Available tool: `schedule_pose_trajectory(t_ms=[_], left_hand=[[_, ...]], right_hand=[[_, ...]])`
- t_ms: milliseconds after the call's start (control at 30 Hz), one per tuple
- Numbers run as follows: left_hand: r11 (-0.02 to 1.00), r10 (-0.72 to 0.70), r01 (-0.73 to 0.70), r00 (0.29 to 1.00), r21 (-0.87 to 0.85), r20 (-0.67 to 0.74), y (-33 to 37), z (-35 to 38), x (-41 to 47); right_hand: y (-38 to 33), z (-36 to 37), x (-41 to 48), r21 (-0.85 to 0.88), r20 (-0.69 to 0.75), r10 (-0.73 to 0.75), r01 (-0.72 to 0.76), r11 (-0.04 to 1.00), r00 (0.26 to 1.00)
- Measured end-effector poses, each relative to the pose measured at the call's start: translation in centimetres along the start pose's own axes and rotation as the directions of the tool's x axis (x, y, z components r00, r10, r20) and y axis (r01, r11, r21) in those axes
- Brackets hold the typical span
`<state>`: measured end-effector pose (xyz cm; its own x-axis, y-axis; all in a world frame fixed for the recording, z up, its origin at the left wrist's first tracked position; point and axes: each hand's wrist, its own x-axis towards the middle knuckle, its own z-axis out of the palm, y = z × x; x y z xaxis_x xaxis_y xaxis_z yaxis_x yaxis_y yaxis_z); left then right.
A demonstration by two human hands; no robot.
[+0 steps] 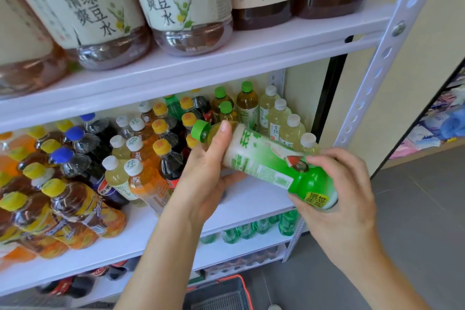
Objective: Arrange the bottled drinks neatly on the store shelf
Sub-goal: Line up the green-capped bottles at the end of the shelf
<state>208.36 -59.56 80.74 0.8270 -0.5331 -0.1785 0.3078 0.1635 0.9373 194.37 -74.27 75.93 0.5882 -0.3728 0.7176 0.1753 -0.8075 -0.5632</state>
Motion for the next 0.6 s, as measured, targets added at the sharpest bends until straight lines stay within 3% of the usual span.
schedule_pose_trajectory(t_ms=[133, 400, 500, 533, 600], left_hand=[[0.997, -0.002, 0.0, 1.0, -0.079, -0.03, -0.1, 0.0, -0.5], [0.993, 0.052, -0.057, 0.997, -0.101, -0.053, 0.4, -0.5, -1.1], [0.995, 0.053, -0.057, 0.997, -0.08, -0.047, 0.8, -1.0, -1.0], [0.995, 0.06, -0.062, 0.997, -0.075, -0.039, 0.9, -1.2, -1.0], [0.994, 0.055, -0.056, 0.998, -0.093, -0.009, 1.0, -1.6, -0.8]], right_hand=[[-0.9, 0.3, 0.0, -0.102, -0.043, -0.181, 0.176, 0.979, 0.983], [-1.5, 0.1, 0.1, -0.035, -0.016, -0.151, 0.15, 0.988, 0.988], [-1.6, 0.1, -0.1, 0.139, 0.034, 0.052, -0.056, 0.989, 0.998], [-1.8, 0.1, -0.2, 0.261, 0.069, 0.19, -0.202, 0.944, 0.979], [-2.3, -0.2, -0.2, 0.474, 0.203, 0.417, -0.462, 0.75, 0.886]])
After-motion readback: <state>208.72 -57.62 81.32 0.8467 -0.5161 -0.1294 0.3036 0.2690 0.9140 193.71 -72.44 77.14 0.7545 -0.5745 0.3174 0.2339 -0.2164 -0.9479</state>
